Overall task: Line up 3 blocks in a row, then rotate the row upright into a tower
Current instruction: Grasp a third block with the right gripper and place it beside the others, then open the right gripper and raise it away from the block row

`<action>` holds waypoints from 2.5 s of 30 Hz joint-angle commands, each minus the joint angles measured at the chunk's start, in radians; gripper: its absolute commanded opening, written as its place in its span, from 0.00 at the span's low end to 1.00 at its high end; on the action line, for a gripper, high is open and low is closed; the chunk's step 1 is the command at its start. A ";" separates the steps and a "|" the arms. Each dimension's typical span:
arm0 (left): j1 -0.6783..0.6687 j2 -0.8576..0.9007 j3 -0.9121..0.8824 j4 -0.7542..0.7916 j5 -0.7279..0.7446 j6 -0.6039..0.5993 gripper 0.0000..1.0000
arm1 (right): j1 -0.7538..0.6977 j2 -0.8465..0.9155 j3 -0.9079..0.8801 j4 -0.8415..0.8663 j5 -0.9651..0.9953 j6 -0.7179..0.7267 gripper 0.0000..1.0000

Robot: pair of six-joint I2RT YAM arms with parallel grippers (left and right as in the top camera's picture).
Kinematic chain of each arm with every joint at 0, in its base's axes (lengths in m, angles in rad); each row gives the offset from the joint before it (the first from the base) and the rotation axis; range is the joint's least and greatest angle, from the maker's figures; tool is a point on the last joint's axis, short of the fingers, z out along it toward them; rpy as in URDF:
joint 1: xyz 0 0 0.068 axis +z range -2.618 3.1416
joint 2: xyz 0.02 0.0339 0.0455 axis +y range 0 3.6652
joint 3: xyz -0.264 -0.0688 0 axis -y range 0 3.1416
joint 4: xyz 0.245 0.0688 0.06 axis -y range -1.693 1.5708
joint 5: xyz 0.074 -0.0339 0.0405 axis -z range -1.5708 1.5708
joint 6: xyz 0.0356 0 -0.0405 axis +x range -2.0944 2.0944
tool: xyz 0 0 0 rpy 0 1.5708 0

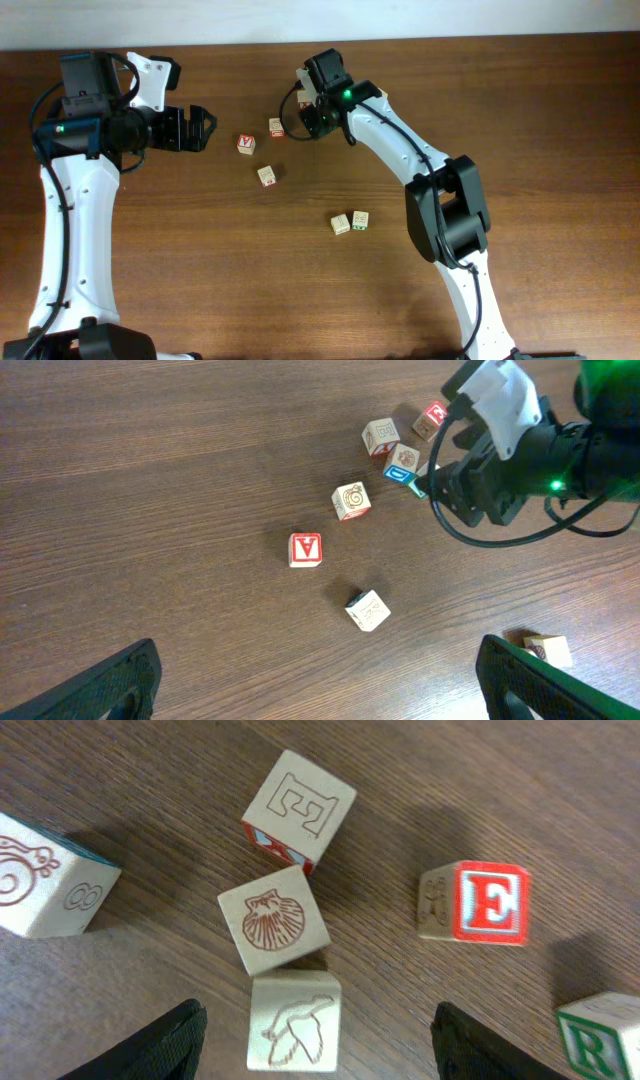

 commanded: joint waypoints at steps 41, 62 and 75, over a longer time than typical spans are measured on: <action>0.002 0.001 0.019 0.004 0.008 0.012 0.99 | 0.259 -0.152 -0.270 -0.534 -0.151 0.612 0.33; 0.002 0.001 0.018 0.002 0.008 0.011 0.99 | 0.403 -0.230 -0.260 -0.512 -0.092 0.580 0.22; 0.002 0.001 0.019 0.002 0.008 0.011 0.99 | 0.375 -0.230 -0.371 -0.437 0.106 0.741 0.20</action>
